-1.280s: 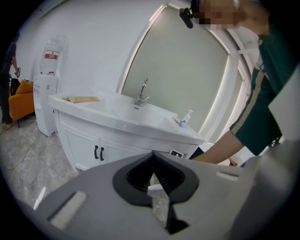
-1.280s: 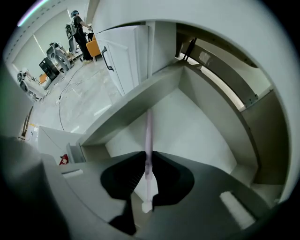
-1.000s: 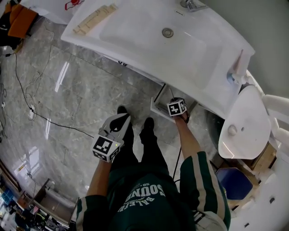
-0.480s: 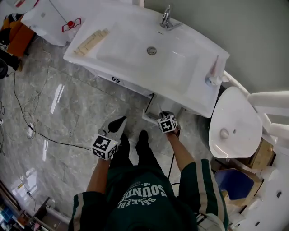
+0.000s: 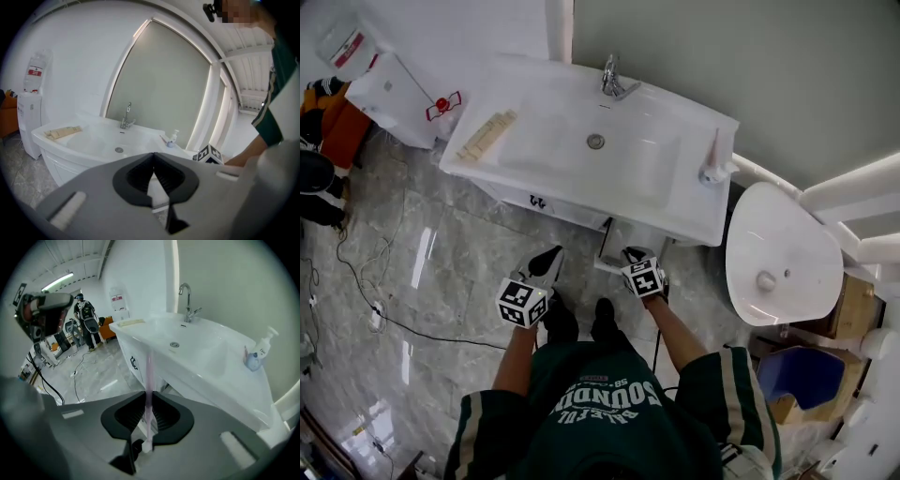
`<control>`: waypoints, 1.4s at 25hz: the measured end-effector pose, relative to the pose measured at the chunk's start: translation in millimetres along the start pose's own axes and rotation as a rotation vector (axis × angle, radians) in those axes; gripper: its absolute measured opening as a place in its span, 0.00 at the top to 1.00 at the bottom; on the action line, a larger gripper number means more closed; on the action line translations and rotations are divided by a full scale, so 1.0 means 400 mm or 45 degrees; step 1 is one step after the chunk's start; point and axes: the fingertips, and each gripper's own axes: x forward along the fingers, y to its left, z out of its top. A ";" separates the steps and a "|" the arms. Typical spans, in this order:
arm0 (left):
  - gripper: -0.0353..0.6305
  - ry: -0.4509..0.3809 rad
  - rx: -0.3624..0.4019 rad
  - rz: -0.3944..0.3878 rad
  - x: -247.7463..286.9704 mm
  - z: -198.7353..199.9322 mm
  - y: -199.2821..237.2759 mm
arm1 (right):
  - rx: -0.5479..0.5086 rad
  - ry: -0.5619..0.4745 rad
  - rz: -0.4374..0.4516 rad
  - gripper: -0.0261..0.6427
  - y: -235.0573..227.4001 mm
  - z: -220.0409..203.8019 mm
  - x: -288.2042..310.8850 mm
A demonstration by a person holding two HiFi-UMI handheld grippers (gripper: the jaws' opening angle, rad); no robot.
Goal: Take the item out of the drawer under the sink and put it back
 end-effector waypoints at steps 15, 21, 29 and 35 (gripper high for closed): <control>0.87 -0.116 0.175 -0.060 0.010 0.206 -0.010 | 0.057 -0.637 0.009 0.89 -0.001 0.418 -0.351; 0.87 -0.203 0.237 0.003 -0.014 0.313 0.030 | 0.056 -0.858 0.017 0.89 -0.014 0.535 -0.489; 0.87 -0.223 0.257 0.036 -0.032 0.337 0.054 | 0.001 -0.926 0.020 0.89 0.006 0.564 -0.533; 0.87 -0.214 0.239 0.035 -0.028 0.324 0.052 | 0.017 -0.911 0.048 0.89 0.013 0.561 -0.517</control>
